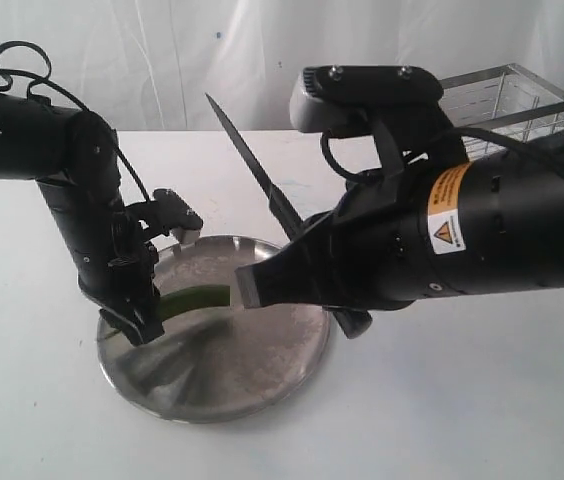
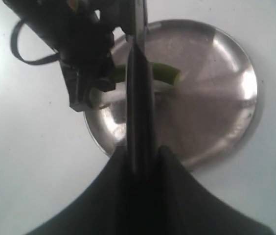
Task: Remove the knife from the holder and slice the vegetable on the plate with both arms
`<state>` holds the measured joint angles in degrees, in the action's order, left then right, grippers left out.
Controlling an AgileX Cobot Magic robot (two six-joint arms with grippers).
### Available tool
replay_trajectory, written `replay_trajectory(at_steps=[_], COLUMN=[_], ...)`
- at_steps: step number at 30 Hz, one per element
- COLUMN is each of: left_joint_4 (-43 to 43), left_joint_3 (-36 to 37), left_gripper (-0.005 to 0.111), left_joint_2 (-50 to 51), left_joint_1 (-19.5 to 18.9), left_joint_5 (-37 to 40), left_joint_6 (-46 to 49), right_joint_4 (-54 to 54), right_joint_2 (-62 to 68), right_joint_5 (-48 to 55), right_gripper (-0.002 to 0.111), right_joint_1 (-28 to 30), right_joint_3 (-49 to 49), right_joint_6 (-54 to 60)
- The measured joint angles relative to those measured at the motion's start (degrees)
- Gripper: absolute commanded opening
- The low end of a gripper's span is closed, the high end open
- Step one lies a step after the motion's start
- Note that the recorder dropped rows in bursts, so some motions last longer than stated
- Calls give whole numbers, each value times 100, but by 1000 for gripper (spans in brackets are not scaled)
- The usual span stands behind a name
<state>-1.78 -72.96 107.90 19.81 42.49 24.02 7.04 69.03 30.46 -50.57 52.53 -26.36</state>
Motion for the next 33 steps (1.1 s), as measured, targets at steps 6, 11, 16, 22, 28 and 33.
replay_trajectory(at_steps=[6,11,16,22,28,33], left_joint_4=[-434,-637,-747,-1063,-1089,-1089], left_joint_3=[467,847,955,1039,1066,1066], left_gripper=[0,14,51,62,62,62], left_joint_2=[-9,-87,-160,-302,-707,-1071], left_joint_1=[0,0,0,0,0,0], left_joint_5=[104,-361,-517,-531,-503,-532], left_joint_6=[-595,-938,-1117,-1157,-1138,-1138], right_joint_4=[-260,-571,-912,-1639,-2046,-2173], right_joint_2=[1,1,134,489,737,1010], right_joint_5=[297,330,281,144,-132,-218], right_gripper=[3,3,3,3,0,0], right_joint_1=[0,0,0,0,0,-30], right_joint_3=[-177,-434,-490,-490,-503,-514], right_joint_6=[0,0,12,343,504,504])
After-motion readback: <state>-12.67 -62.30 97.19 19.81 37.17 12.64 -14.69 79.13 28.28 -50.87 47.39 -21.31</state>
